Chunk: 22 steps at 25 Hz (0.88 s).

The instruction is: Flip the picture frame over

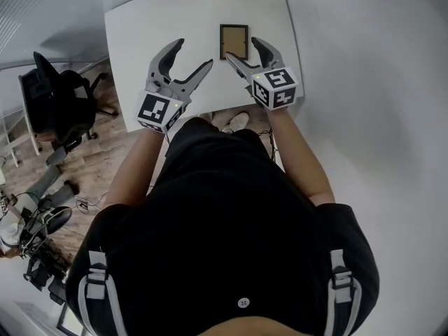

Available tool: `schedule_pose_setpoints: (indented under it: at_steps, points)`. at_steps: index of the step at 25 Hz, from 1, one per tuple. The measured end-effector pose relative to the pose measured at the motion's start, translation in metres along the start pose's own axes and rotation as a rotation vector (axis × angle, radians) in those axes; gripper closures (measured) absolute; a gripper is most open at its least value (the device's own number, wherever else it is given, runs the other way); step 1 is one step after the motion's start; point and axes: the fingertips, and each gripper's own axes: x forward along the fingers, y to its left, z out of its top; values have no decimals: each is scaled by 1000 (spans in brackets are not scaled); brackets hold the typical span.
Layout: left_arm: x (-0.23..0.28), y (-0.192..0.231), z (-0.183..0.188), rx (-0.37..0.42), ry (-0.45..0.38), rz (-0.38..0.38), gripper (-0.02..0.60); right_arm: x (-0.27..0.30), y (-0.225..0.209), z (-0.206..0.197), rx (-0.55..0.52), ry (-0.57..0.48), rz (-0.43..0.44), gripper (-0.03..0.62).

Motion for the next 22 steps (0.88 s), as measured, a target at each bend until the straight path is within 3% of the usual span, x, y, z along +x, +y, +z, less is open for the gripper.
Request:
schedule_pose_setpoints:
  at_steps: [8, 14, 22]
  points:
    - [34, 45, -27, -14, 30, -43, 244, 71, -26, -52, 92, 193, -103, 247]
    - [57, 66, -65, -15, 60, -43, 244, 110, -44, -95, 139, 277, -153, 263]
    - [82, 99, -102, -52, 92, -33, 244, 146, -62, -145, 164, 421, -286, 294]
